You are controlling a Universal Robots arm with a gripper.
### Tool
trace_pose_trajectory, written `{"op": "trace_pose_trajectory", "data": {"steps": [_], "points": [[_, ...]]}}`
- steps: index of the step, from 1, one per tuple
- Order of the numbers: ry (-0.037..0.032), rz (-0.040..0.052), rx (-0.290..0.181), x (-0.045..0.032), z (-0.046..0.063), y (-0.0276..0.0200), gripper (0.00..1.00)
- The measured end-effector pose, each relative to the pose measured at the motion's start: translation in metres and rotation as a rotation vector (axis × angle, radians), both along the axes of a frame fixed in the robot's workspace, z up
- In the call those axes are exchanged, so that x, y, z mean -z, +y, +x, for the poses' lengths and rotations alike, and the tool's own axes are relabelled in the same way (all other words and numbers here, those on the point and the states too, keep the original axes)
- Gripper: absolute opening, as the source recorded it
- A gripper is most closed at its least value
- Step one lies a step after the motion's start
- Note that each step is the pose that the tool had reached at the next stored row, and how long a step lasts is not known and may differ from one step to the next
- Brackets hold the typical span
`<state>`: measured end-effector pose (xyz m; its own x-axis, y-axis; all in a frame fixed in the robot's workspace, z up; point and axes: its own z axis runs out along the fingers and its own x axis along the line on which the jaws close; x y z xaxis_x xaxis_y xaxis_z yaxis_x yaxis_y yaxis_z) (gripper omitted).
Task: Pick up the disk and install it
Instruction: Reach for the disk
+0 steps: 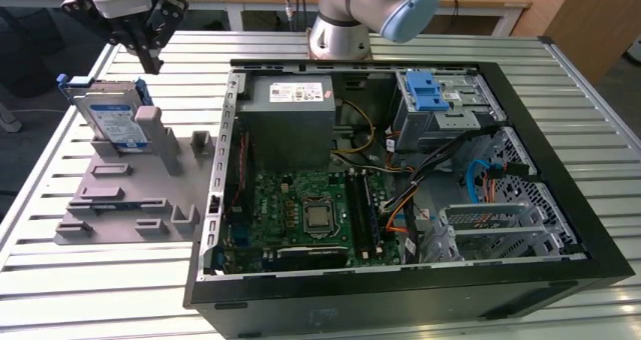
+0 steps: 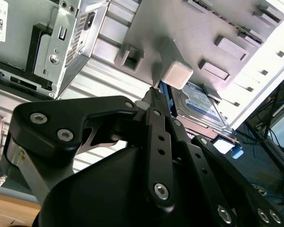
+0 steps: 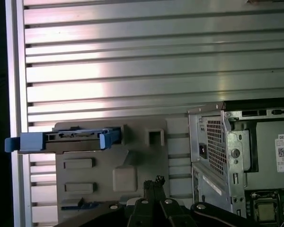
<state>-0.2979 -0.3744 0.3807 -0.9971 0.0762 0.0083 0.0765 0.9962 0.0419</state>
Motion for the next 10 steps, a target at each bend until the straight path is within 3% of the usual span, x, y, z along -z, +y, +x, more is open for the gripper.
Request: {"op": "trace_pose_trajectory", "data": {"steps": [10], "points": [[0.0001,0.0,0.0,0.0008,-0.013,0.0022,0.11]]}}
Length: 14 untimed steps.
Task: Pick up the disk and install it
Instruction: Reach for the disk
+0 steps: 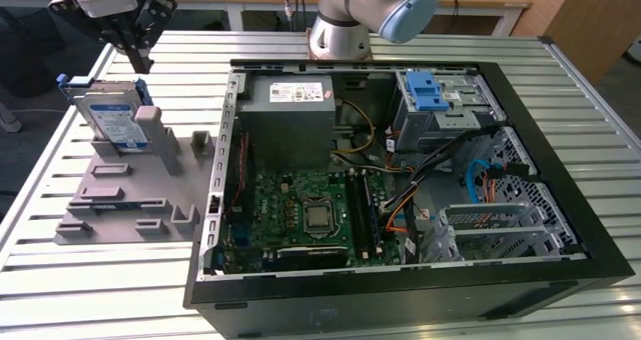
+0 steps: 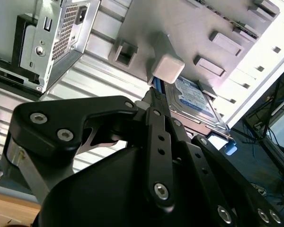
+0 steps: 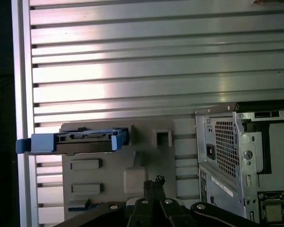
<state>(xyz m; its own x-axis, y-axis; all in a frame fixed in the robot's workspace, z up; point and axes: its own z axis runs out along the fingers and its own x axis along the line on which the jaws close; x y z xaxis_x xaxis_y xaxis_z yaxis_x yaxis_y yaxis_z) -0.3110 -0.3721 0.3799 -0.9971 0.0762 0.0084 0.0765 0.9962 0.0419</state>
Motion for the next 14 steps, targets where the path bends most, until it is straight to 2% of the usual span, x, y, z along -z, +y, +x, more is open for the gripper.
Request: {"op": "trace_pose_trajectory", "data": {"steps": [14], "points": [[-0.0001,0.0001,0.0,0.001,-0.016,0.0038,0.11]]}}
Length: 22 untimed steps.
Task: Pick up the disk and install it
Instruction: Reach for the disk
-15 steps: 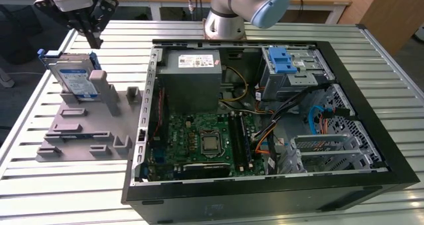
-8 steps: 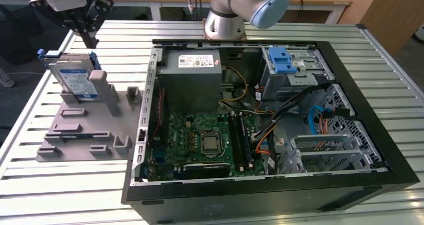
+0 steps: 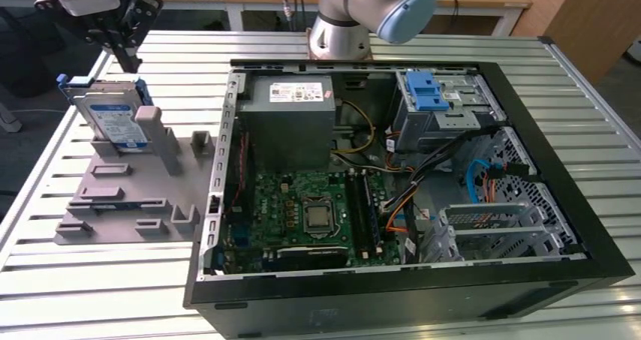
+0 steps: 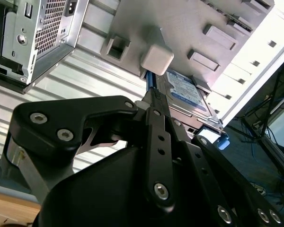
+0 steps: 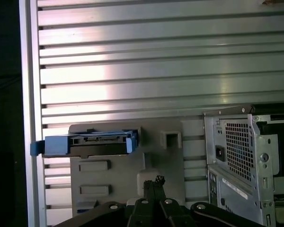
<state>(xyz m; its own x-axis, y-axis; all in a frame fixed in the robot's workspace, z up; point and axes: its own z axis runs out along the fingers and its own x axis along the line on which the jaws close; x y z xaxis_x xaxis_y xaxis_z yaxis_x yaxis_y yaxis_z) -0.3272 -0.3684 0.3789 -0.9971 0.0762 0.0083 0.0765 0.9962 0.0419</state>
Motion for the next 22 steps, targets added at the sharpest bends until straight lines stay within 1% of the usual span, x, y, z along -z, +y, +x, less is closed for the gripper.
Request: {"op": "trace_pose_trajectory", "data": {"steps": [10,15,19,22], "points": [[0.0001,0.0,0.0,0.0008,-0.013,0.0033,0.11],[0.0,0.0,0.0,0.0014,-0.023,0.0075,0.11],[0.0,0.0001,0.0,0.002,-0.03,0.0122,0.11],[0.0001,0.0,0.0,0.0023,-0.034,0.0142,0.11]]}}
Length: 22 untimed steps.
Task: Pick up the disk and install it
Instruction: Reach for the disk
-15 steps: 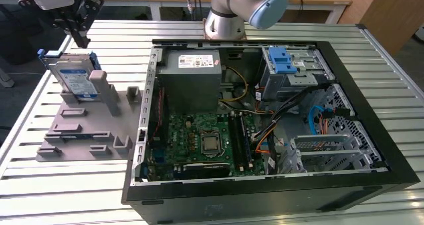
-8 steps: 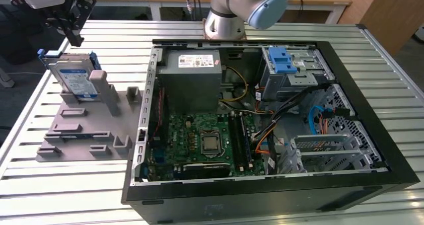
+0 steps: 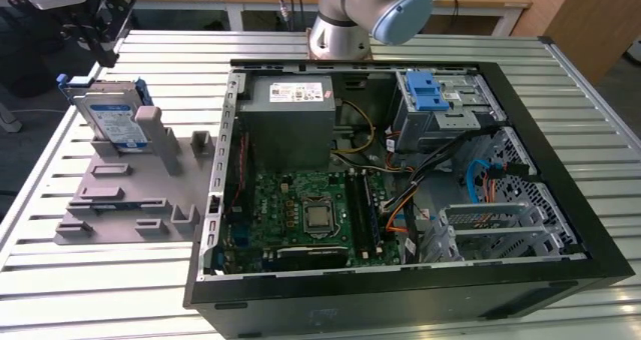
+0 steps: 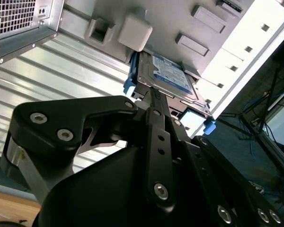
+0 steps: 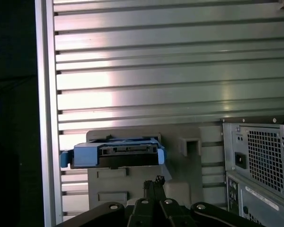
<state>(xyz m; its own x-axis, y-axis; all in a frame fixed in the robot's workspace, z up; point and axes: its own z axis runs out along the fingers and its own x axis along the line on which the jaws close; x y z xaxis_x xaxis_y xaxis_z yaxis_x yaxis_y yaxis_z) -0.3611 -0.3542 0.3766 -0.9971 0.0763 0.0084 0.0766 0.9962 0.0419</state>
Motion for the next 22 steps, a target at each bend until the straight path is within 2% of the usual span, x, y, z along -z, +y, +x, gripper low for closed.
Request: {"op": "trace_pose_trajectory", "data": {"steps": [22], "points": [[0.0,0.0,0.0,0.0031,-0.034,0.0193,0.11]]}}
